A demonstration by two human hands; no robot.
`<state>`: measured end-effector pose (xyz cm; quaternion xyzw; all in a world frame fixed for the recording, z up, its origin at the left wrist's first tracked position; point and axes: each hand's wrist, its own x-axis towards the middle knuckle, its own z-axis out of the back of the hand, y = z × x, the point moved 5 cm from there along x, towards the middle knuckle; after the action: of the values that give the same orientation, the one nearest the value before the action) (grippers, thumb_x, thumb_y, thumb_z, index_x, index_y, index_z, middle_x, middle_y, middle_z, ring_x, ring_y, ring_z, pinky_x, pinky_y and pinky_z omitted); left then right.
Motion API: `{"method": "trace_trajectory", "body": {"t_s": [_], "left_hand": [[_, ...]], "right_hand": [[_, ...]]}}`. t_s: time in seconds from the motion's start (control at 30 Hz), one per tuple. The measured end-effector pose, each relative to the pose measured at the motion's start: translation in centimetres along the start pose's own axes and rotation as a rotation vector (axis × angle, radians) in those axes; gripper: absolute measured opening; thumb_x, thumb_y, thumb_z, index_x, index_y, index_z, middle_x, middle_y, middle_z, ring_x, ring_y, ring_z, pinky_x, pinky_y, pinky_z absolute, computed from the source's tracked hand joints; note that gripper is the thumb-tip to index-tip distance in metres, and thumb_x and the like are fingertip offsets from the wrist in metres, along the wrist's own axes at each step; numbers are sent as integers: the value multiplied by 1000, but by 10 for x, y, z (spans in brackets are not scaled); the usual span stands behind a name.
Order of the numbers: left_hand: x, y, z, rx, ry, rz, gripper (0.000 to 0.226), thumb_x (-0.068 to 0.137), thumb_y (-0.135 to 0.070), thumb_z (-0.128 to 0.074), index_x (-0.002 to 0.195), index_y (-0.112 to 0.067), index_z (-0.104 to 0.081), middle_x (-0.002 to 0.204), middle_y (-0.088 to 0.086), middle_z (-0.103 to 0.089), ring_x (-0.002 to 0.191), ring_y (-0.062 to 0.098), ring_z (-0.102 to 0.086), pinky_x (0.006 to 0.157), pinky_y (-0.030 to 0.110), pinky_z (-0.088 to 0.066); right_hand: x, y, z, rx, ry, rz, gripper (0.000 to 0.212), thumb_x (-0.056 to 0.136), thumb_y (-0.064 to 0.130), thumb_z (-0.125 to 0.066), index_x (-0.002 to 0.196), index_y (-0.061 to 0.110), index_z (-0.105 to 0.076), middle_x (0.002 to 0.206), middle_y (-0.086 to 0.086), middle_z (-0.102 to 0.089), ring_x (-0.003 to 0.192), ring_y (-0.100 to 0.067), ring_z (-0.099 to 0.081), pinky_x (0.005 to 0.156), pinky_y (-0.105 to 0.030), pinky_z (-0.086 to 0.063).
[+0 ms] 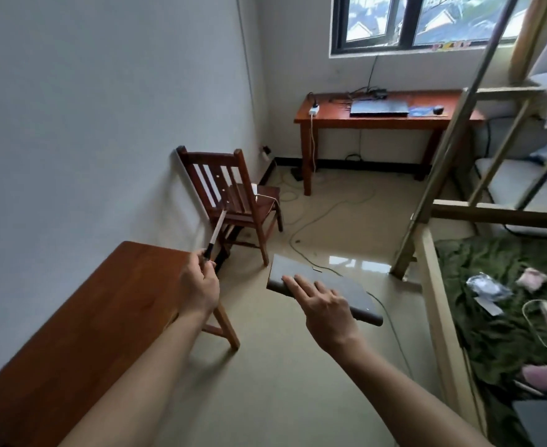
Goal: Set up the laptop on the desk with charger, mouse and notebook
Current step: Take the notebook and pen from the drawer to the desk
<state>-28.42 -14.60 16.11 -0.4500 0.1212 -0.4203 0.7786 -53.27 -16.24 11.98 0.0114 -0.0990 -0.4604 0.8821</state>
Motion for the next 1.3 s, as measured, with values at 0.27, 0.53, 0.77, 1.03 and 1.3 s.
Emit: {"method": "trace_trajectory", "body": {"t_s": [0.27, 0.53, 0.77, 1.03, 1.3], "left_hand": [[104, -27, -139, 84, 92, -35, 29, 98, -16, -48, 125, -15, -58, 104, 7, -72, 88, 31, -69, 82, 41, -53], [280, -68, -300, 21, 198, -114, 30, 95, -15, -52, 124, -15, -60, 107, 8, -73, 101, 29, -65, 82, 31, -43], [422, -169, -430, -5, 335, -241, 29, 95, -15, -51, 122, -16, -59, 104, 6, -71, 95, 30, -65, 83, 40, -49], [538, -251, -616, 49, 380, -288, 28, 95, -19, -52, 121, -19, -60, 97, 7, -72, 89, 29, -65, 78, 37, -48], [676, -373, -764, 60, 331, -296, 27, 96, -19, -50, 121, -19, -61, 102, 6, -72, 91, 30, -67, 85, 43, -52]], "right_hand": [[103, -115, -37, 30, 131, -70, 80, 88, -4, -43, 159, 23, -16, 145, -1, -50, 110, -29, -62, 75, -42, -56], [275, -237, -62, -53, 187, -222, 78, 96, 1, -33, 158, 21, 10, 144, 0, -42, 105, -26, -61, 74, -42, -52], [404, -367, -31, -87, 107, -378, 78, 96, 2, -36, 159, 21, 5, 145, 2, -43, 101, -24, -63, 70, -41, -54], [531, -552, -67, -9, 41, -472, 79, 92, -1, -41, 160, 17, -5, 141, -1, -49, 92, -27, -68, 67, -41, -55], [690, -738, -29, 4, -67, -495, 83, 79, -6, -56, 156, 12, -29, 124, -2, -63, 66, -30, -68, 49, -34, -49]]}}
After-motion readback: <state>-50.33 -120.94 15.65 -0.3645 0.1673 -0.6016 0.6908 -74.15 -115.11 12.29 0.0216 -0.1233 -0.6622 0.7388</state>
